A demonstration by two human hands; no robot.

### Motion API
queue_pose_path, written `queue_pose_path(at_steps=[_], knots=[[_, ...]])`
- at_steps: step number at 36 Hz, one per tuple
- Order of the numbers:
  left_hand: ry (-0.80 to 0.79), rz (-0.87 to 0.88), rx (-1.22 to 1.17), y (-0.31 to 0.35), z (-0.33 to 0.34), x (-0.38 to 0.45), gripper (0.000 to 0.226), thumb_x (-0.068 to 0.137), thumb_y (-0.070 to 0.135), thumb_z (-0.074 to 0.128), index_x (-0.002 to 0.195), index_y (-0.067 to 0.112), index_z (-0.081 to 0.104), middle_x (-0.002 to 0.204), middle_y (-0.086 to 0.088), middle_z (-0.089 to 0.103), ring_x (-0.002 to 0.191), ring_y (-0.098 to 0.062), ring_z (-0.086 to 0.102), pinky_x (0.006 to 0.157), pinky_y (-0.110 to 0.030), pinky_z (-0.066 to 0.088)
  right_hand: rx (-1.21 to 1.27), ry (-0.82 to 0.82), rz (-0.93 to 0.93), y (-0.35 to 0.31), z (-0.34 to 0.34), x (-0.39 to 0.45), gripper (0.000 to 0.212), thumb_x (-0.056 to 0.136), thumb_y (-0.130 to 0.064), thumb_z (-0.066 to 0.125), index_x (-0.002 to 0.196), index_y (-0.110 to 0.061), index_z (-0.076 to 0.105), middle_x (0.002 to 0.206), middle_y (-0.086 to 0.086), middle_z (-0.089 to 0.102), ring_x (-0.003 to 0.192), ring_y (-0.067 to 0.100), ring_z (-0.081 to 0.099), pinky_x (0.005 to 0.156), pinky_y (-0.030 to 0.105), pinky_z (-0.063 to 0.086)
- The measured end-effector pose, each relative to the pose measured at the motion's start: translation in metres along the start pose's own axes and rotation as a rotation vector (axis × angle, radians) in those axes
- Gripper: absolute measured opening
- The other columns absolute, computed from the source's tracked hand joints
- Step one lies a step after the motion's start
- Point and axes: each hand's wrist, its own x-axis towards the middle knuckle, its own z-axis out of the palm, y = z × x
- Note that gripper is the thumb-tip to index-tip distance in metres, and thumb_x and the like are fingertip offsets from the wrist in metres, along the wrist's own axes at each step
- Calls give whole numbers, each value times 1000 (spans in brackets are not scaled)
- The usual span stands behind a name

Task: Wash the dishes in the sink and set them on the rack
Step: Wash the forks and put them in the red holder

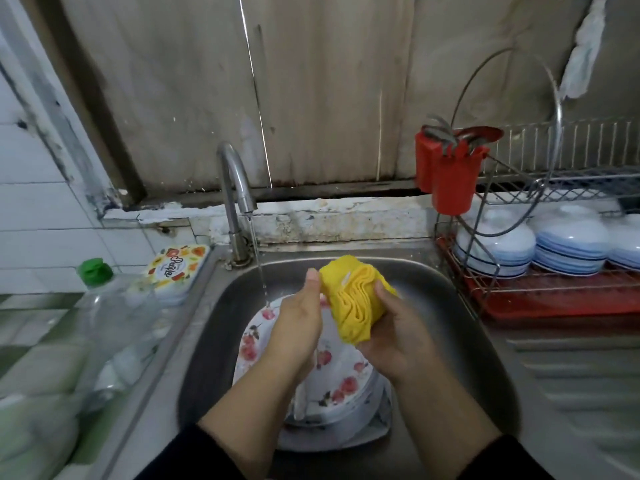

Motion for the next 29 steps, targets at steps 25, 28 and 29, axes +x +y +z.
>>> queue_pose_path(at_steps=[25, 28, 29], knots=[[-89, -363, 1063, -93, -25, 30, 40, 97, 23, 39, 133, 12, 51, 141, -12, 41, 127, -28, 44, 98, -36, 41, 77, -2, 104, 10, -14, 6, 63, 96, -38, 39, 46, -13, 69, 52, 4, 65, 44, 18, 64, 38, 21, 48], [-88, -346, 1048, -94, -26, 31, 35, 97, 23, 41, 126, 12, 57, 132, -11, 52, 119, -28, 52, 90, -34, 44, 119, 39, 83, 12, -18, 8, 54, 95, -38, 43, 53, -12, 66, 54, 6, 64, 45, 20, 64, 40, 25, 50], [-85, -338, 1042, -94, -26, 31, 33, 97, 22, 42, 124, 12, 58, 129, -10, 55, 116, -27, 54, 86, -33, 44, 116, 55, 82, 13, -19, 9, 49, 92, -37, 46, 55, -12, 66, 56, 6, 65, 46, 21, 65, 41, 26, 51]])
